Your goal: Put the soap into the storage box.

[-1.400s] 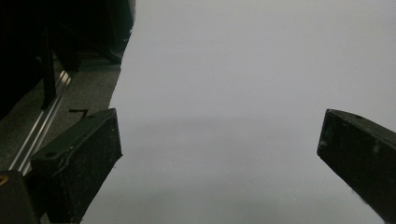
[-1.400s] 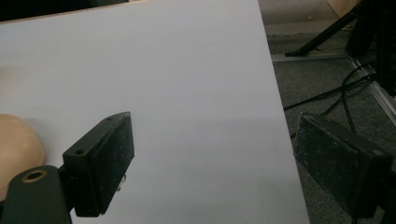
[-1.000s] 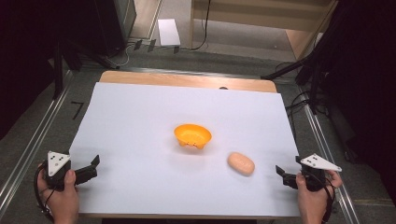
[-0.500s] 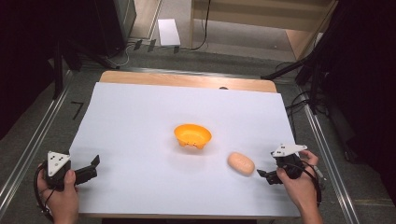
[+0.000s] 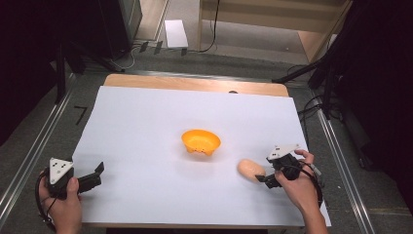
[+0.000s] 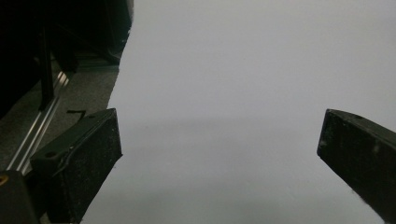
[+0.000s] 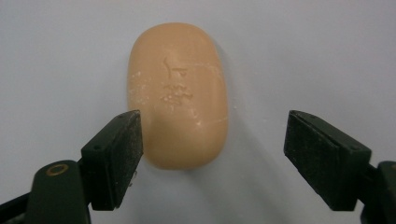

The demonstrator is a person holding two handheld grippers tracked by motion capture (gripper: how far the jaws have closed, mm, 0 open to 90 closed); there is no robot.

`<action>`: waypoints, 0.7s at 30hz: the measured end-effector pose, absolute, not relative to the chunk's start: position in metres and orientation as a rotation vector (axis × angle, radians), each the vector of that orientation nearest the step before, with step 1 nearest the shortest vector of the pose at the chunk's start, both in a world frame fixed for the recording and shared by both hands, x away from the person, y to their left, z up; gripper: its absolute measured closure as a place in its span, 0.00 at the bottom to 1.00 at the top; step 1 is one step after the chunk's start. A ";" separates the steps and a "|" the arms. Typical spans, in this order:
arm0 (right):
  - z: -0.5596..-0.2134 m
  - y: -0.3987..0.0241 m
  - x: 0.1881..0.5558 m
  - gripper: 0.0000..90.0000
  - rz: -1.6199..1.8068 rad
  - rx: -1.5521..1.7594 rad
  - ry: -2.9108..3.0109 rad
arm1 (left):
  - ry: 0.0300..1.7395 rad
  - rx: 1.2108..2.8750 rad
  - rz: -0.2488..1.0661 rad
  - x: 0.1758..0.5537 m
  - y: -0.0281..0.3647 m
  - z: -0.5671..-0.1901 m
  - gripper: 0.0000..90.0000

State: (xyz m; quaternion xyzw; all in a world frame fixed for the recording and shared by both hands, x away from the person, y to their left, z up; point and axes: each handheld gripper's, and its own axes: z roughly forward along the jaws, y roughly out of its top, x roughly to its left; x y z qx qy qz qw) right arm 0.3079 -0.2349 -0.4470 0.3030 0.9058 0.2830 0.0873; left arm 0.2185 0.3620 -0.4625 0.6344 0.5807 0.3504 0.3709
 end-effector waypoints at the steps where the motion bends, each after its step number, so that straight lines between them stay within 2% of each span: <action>1: -0.448 -0.233 0.309 0.24 0.841 0.898 2.704 | 1.488 1.625 0.898 0.219 0.362 -0.463 0.00; 21: -0.458 -0.214 0.317 0.33 0.784 0.884 2.822 | 1.488 1.626 0.895 0.219 0.362 -0.463 0.00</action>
